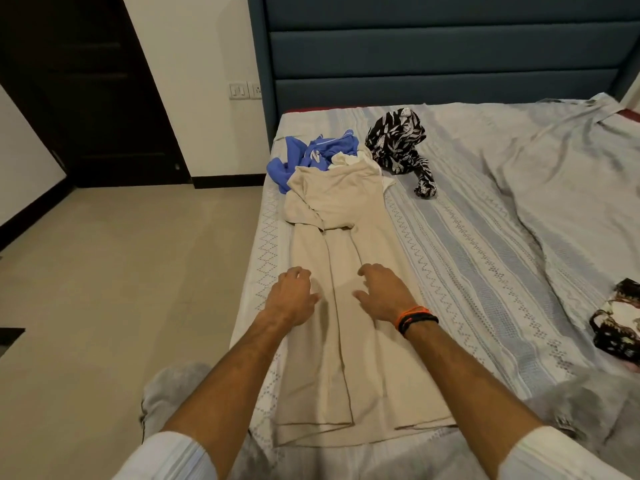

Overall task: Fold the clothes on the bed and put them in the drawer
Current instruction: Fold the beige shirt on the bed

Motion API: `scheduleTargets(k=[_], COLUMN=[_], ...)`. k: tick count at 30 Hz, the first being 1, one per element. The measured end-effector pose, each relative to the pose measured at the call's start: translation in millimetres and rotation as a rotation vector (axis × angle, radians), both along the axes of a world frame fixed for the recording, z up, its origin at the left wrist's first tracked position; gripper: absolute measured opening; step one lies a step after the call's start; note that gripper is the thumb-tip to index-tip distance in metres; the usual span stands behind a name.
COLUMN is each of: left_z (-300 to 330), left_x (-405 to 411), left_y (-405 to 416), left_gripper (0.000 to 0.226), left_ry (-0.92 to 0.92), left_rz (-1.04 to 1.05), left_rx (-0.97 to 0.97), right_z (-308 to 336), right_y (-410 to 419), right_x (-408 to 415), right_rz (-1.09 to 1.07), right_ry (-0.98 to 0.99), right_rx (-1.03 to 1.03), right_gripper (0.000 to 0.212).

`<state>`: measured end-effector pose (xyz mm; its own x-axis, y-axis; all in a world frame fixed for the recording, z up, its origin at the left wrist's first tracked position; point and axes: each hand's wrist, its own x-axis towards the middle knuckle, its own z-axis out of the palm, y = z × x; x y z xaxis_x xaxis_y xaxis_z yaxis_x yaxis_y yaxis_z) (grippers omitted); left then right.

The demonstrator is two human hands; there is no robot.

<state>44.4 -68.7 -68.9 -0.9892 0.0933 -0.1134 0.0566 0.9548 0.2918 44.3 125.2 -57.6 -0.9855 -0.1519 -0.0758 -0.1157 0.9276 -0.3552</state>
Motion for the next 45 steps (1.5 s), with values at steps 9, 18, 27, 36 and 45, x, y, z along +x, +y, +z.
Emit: scheduleTargets(k=[9,18,27,36,45], left_z=[-9,1,-3,44,9], left_x=[-83,-226,-295,-305,-301], left_y=[-14,-41,-65,-28,-13], left_gripper=[0.035,0.069,0.044,0.041,0.027], left_ry=[0.049,-0.005,-0.266,-0.242,0.009], left_rz=[0.135,0.549,0.827,0.513,0.471], left_rx=[0.190,0.626,1.095,1.492,1.069], right_z=[-8,-8,-28,5,-13], right_y=[-16,-57,-83,-99,-27], right_x=[-87,-194,-249,-271,-293], right_rz=[-0.009,-0.013,0.128,-0.081,-0.771], right_ry=[-0.026,0.062,-0.004,0.175,-0.083], right_rx=[0.065,-0.208,-0.294,-0.544,-1.020], right_gripper=[0.040,0.030,0.078,0.057,0.047])
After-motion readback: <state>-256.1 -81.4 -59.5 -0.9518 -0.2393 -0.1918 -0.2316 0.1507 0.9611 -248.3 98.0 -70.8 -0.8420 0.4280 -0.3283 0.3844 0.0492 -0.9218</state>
